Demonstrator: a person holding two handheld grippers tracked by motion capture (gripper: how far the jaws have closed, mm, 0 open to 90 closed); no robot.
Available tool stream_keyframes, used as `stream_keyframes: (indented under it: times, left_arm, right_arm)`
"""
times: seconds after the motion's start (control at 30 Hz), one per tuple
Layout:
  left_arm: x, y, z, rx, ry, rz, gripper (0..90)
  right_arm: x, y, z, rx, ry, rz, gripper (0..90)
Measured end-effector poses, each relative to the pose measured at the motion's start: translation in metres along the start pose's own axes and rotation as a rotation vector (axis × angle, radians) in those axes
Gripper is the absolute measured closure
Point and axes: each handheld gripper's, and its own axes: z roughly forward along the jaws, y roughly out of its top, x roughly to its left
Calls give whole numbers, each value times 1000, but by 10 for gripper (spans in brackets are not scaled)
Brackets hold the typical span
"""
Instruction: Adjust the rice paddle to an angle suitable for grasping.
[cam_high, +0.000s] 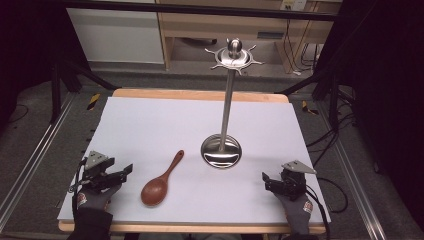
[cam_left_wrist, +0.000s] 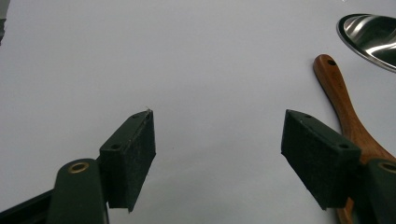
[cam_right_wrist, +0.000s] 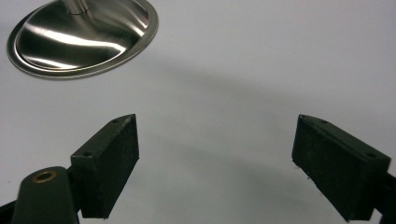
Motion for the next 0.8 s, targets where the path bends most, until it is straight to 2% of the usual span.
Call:
stream_keyframes:
  times: [0.17, 0.3, 0.8]
  left_arm:
    - [-3, 2, -1, 12, -4, 9, 251]
    - [-5, 2, 0, 30, -15, 17, 251]
    - [-24, 11, 0, 67, -70, 78, 252]
  right_arm:
    - [-1, -1, 0, 5, -16, -18, 130]
    - [1, -1, 0, 13, -14, -11, 130]
    - [2, -1, 0, 26, -23, -23, 129]
